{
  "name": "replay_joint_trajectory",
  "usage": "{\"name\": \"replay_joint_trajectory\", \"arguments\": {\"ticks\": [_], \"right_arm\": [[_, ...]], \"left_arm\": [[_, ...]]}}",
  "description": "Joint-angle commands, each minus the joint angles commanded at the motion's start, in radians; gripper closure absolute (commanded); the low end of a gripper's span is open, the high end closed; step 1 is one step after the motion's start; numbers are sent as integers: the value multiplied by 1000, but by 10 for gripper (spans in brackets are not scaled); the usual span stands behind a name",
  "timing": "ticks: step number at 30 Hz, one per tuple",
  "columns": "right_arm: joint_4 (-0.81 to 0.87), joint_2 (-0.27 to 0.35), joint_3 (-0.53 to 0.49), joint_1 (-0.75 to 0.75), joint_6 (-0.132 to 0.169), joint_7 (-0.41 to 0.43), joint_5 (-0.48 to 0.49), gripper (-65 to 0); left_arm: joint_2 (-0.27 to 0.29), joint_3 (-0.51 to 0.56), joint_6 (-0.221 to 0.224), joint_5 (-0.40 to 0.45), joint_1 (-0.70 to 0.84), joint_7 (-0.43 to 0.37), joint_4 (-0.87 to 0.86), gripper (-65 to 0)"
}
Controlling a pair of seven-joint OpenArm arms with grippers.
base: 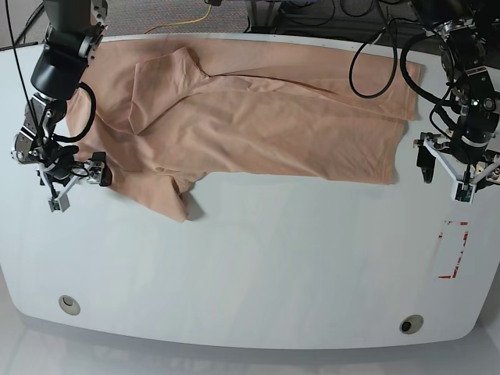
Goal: Layout the t-shirt on the table in an organized manner, then fold the t-shirt properly
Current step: 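Move both grippers toward the robot to the shirt's hem side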
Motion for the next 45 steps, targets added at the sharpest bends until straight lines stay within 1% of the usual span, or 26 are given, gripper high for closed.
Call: {"name": "replay_joint_trajectory", "arguments": {"ticks": [4, 7, 8, 9, 12, 13, 15, 16, 17, 19, 20, 21, 23, 26, 33, 34, 36, 37, 45], "right_arm": [[17, -8, 0, -26, 0, -2, 0, -633], [51, -29, 0, -52, 0, -14, 0, -577], [64, -34, 0, -58, 0, -26, 0, -537], [75, -35, 0, -61, 0, -34, 0, -514], [112, -48, 0, -64, 0, -58, 0, -371], [115, -54, 0, -64, 0, -63, 0, -335], [118, -60, 0, -64, 0, -66, 0, -257], [118, -60, 0, -64, 0, -66, -2, -193], [118, -61, 0, -64, 0, -66, -2, -171], [118, -64, -2, -64, 0, -66, -3, -73], [118, -64, -2, -64, 0, -66, -3, -57], [118, -64, -3, -64, 0, -66, -3, -27], [118, -64, -17, -63, 0, -66, -3, -13], [118, -58, -55, -63, 0, -66, -2, -11], [118, -58, -66, -64, 0, -61, -3, -8], [118, -58, -66, -64, 0, -61, -3, -8], [118, -58, -66, -64, 0, -61, -3, -8], [118, -58, -66, -64, 0, -61, -3, -8], [118, -61, -68, -64, 0, -61, -3, -8]], "left_arm": [[0, 0, 0, 2, 0, 0, 0, -539], [0, 0, 0, 2, 0, 0, -2, -539], [0, 0, 0, 2, 0, 0, -2, -539], [0, 0, 0, 2, 0, 0, -2, -539], [0, 0, 0, 2, 0, 0, -2, -539], [0, 2, 0, 2, 0, 0, -2, -539], [0, 11, 0, 2, -2, 0, -3, -539], [0, 21, 0, 2, -2, 0, -9, -539], [0, 25, 0, 2, -2, 0, -12, -539], [0, 34, 0, 2, -2, 0, -29, -540], [0, 35, 0, 2, -3, 0, -34, -540], [0, 38, 0, 2, -8, 0, -48, -540], [0, 38, 0, 2, -25, 0, -77, -540], [0, 38, 0, -2, -58, 0, -155, -540], [2, 38, -2, -6, -132, 0, -307, -546], [3, 41, -2, -8, -141, 0, -322, -554], [9, 58, -3, -12, -157, 0, -348, -599], [17, 74, -3, -28, -167, 0, -362, -650], [21, 169, -3, -121, -176, 0, -377, -650]]}}
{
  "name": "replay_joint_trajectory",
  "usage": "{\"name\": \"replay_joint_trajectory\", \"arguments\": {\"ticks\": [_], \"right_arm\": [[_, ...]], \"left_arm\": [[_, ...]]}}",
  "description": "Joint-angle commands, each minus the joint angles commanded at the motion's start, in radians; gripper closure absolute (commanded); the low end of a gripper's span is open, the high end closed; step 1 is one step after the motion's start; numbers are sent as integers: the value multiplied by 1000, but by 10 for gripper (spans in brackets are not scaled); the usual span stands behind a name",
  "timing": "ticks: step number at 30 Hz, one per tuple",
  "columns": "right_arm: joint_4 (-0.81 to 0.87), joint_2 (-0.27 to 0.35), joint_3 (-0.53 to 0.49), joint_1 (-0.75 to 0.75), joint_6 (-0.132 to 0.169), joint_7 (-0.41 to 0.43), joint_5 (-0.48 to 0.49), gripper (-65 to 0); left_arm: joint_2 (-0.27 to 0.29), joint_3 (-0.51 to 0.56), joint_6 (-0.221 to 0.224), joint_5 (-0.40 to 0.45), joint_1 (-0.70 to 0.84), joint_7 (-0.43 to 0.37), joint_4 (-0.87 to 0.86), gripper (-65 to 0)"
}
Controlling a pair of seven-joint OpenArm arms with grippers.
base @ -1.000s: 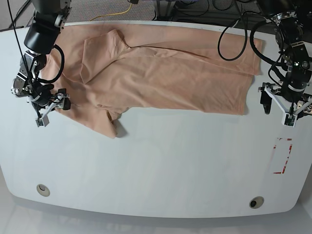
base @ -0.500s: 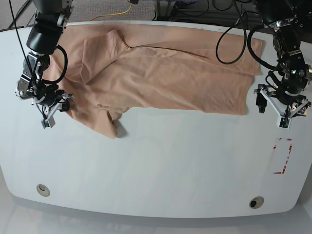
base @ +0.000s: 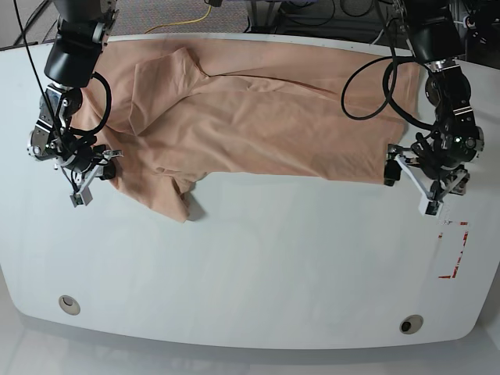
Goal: Layout the t-shirt on the table in an organized manner, then fold the t-shirt properly
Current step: 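Move both grippers toward the robot to the shirt's hem side, then close both grippers on the shirt hem edge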
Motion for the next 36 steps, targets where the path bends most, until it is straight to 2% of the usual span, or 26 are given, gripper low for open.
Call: {"name": "replay_joint_trajectory", "arguments": {"ticks": [6, 12, 18, 26, 32, 36], "right_arm": [[0, 0, 0, 0, 0, 0, -2, -8], [0, 0, 0, 2, 0, 2, -2, -8], [0, 0, 0, 2, 0, 2, -2, -8], [0, 2, 6, 2, 0, 2, -2, -8], [0, 2, 6, 2, 0, 2, 2, -8], [0, 2, 6, 2, 0, 2, 2, -8]], "left_arm": [[9, 64, 3, -21, -9, -3, -15, -650], [34, 64, 5, -21, -34, -5, -101, -650], [35, 68, 5, -20, -35, -43, -143, -650], [28, 104, 5, -14, -58, -49, -239, -650], [26, 120, 5, 37, -63, -54, -250, -581], [28, 121, 5, 54, -68, -54, -250, -474]]}}
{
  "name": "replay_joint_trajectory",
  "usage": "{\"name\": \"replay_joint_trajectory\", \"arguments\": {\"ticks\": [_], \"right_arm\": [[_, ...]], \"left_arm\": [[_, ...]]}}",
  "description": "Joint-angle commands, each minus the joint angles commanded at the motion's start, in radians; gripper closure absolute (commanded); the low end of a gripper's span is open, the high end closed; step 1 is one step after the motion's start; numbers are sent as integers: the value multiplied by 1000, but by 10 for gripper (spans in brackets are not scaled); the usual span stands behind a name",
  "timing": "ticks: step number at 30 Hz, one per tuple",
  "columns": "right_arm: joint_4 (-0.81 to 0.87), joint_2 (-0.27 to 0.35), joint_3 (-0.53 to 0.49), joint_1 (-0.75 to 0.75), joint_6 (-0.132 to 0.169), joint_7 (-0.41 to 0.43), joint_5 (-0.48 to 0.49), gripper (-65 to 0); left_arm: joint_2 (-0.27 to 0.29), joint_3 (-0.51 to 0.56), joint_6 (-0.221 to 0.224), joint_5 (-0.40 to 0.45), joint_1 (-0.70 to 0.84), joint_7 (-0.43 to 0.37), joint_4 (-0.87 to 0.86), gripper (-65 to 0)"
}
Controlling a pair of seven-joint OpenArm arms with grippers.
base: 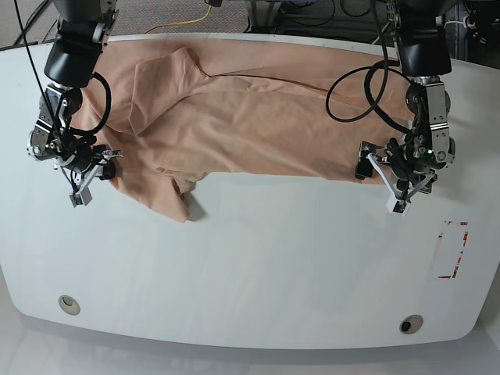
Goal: Layout the t-shirt on the table in an organized manner, then fold the t-shirt properly
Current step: 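Close both grippers on the shirt hem edge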
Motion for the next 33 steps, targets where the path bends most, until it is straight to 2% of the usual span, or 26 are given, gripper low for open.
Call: {"name": "replay_joint_trajectory", "arguments": {"ticks": [1, 2, 3, 4, 6, 8, 20, 33], "right_arm": [[0, 0, 0, 0, 0, 0, -2, -8], [0, 0, 0, 0, 0, 0, -2, -8], [0, 2, 0, 0, 0, 0, 0, -8], [0, 2, 0, 0, 0, 0, 0, -8], [0, 2, 0, 0, 0, 0, 0, -8], [0, 2, 0, 2, 0, 0, 0, -8], [0, 2, 2, 5, 0, 0, -2, -8], [3, 5, 0, 6, 0, 0, -3, -8]], "left_arm": [[0, 0, 0, 2, 0, 0, 0, -418], [0, 0, 0, 2, -2, 0, 0, -396], [0, 0, 0, 2, -2, -2, 0, -319], [0, 0, 0, 2, -2, -2, 0, -278], [0, 0, 0, 2, -3, -9, 0, -197], [0, 0, 0, 2, -3, -21, 2, -147], [0, 0, 0, -3, -2, -34, 9, -129], [2, -5, 0, -2, 46, -32, 233, -132]]}}
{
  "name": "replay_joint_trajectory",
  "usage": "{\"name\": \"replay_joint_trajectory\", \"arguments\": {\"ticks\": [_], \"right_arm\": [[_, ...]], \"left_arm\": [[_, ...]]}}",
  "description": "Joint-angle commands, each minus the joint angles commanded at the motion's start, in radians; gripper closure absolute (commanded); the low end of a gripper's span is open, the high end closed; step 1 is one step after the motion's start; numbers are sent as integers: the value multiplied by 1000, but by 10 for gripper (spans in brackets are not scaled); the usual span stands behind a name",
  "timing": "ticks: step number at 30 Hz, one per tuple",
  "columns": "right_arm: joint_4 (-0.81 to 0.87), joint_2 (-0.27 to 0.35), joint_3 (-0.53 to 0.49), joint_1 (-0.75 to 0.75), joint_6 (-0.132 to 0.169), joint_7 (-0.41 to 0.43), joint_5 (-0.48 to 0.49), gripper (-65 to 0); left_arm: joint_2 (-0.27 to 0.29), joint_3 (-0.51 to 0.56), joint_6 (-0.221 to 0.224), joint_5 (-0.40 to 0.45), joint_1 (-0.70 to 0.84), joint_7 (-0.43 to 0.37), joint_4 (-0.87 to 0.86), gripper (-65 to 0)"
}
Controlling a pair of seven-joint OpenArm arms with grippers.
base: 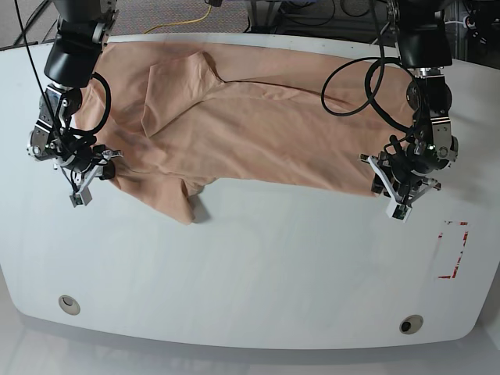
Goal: Layout the t-shirt on the table in an organized manner, then fold the t-shirt properly
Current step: 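Close both grippers on the shirt hem edge, then pull the held hem edge away from the robot with both grippers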
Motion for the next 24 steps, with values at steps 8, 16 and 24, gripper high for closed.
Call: {"name": "replay_joint_trajectory", "arguments": {"ticks": [8, 16, 24], "right_arm": [[95, 15, 2, -9, 0, -29, 5, 0], [212, 20, 3, -40, 0, -101, 6, 0], [402, 12, 63, -106, 0, -224, 8, 0]], "left_arm": [[-2, 0, 0, 2, 31, 0, 80, -132], [-3, -2, 0, 2, 64, -2, 152, -132], [-6, -3, 0, 2, 106, -3, 218, -131]]}}
